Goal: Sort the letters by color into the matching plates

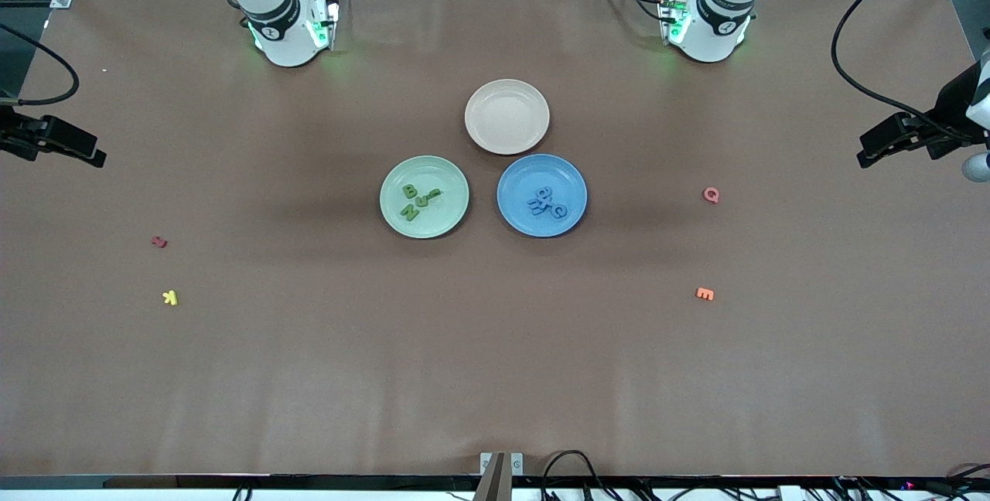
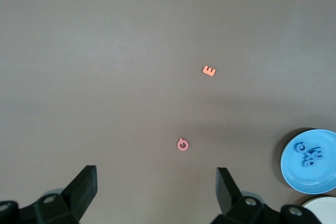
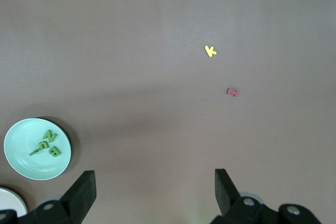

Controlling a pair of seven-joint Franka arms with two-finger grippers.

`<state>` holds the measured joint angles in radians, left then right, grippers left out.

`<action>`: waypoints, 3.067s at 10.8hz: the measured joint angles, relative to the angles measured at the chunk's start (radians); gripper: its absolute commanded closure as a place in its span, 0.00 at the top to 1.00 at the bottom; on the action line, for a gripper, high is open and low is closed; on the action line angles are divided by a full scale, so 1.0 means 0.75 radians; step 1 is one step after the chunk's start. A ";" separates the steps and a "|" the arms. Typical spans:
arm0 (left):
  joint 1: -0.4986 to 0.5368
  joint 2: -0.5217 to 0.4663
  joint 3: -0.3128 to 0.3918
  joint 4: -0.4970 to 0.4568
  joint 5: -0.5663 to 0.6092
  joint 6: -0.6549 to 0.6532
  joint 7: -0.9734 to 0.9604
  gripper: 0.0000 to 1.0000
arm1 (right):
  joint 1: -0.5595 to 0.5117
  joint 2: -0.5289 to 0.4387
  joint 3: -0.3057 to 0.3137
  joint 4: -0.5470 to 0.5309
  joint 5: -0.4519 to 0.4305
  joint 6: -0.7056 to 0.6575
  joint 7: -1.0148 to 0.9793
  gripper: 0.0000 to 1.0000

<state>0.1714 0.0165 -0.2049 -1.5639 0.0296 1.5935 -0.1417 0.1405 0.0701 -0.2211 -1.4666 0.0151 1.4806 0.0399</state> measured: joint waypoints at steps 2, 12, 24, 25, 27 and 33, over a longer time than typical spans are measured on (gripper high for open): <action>0.000 0.000 0.000 0.000 0.000 0.000 0.000 1.00 | 0.000 0.000 0.001 0.000 0.000 0.000 0.000 1.00; -0.005 -0.002 -0.010 0.012 0.000 -0.002 0.000 1.00 | 0.001 0.000 0.001 -0.002 0.000 0.001 0.000 1.00; -0.018 -0.062 -0.038 0.024 -0.003 -0.091 0.000 1.00 | 0.001 0.001 0.002 -0.002 0.000 0.004 0.001 1.00; -0.017 -0.067 -0.037 0.024 -0.003 -0.092 0.000 1.00 | 0.001 0.001 0.002 -0.002 0.000 0.004 0.001 1.00; -0.015 -0.069 -0.036 0.024 -0.003 -0.094 0.000 1.00 | 0.001 0.001 0.002 -0.002 0.000 0.004 0.001 1.00; -0.023 -0.061 -0.037 0.021 -0.009 -0.112 0.000 1.00 | 0.001 0.001 0.002 -0.002 0.000 0.004 0.001 1.00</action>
<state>0.1541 -0.0290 -0.2327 -1.5479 0.0229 1.5097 -0.1417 0.1414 0.0706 -0.2199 -1.4681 0.0150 1.4839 0.0403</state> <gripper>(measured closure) 0.000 0.000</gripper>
